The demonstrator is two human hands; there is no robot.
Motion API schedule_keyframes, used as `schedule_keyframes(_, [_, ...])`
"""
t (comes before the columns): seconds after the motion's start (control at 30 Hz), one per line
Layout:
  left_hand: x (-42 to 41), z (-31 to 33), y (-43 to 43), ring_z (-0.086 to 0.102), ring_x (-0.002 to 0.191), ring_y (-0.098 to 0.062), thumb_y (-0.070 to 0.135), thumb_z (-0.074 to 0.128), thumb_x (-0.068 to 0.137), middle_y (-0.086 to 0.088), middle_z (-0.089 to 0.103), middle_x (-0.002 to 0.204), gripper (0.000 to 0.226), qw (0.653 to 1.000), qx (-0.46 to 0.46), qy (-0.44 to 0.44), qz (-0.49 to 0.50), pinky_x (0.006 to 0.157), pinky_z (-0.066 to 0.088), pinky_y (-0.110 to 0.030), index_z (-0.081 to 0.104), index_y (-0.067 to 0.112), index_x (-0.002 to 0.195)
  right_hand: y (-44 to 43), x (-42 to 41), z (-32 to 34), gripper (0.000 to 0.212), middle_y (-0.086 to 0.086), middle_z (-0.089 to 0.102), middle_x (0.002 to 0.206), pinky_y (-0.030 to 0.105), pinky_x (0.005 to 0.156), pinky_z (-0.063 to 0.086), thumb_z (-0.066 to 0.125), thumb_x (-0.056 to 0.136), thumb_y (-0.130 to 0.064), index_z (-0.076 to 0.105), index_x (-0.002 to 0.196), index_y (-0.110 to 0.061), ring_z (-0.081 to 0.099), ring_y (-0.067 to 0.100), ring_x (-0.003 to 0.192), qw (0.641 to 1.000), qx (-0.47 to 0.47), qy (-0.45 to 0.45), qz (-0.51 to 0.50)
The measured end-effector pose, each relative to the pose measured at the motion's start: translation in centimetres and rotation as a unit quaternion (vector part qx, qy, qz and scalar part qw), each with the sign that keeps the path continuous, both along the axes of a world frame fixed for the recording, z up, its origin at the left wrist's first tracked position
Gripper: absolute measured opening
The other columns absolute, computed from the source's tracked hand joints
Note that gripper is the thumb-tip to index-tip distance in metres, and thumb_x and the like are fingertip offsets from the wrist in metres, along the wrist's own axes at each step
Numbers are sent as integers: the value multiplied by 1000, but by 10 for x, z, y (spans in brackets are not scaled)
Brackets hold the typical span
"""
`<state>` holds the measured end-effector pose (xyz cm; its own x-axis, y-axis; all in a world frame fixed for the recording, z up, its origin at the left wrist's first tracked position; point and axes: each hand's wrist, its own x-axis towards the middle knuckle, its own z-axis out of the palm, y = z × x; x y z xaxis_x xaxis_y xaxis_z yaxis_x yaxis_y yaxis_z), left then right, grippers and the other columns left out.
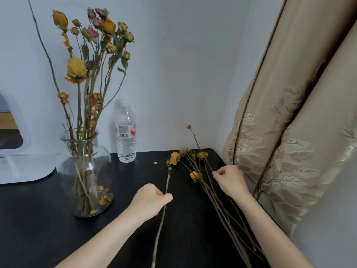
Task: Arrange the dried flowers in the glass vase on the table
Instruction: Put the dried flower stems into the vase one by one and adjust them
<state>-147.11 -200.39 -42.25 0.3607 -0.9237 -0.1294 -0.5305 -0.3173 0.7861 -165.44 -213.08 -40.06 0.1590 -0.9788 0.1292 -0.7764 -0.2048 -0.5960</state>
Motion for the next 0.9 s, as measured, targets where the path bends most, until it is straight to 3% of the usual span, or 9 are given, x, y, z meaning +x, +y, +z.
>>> schedule_keyframes(0.13, [10,12,5,43,40,-8,26,55,85,-2,42,50,19,998,-53,-1,17,49,40,-13,57,13,72,10,12,13,33,12,65,65,26,54,40,56,91,-27,71,83,0,61,24,63,998,-47,-50,13])
schedule_keyframes(0.23, [16,22,10,51,45,-5,25,55,86,4,49,45,23,995,-91,6,31,56,41,-17,65,8,74,19,24,28,31,7,66,66,25,54,39,57,91,-29,70,82,-3,56,15,60,991,-73,-105,40])
schedule_keyframes(0.37, [21,40,29,53,40,-1,22,57,86,7,52,40,11,990,-136,-12,27,58,42,-16,60,22,75,37,42,54,20,-8,52,53,12,49,35,55,92,-27,67,82,-15,49,-1,44,965,-57,-234,99])
schedule_keyframes(0.47, [28,54,53,52,40,2,21,57,87,10,56,41,8,986,-164,-20,17,54,40,-12,60,22,80,53,55,75,17,-7,51,53,13,51,38,53,93,-25,66,84,-19,46,-1,43,941,-48,-303,147])
schedule_keyframes(0.63, [55,98,99,51,42,2,20,57,88,12,62,52,8,969,-242,10,45,44,39,-9,62,22,82,73,81,106,19,-8,51,50,7,47,39,52,93,-26,68,86,-18,47,-5,42,913,-70,-353,194])
schedule_keyframes(0.9, [112,179,121,49,42,5,21,57,89,14,64,55,9,901,-406,-38,147,43,37,-6,61,26,83,95,131,131,20,-6,51,50,7,39,32,52,94,-22,68,84,-15,41,-1,38,885,-83,-393,237])
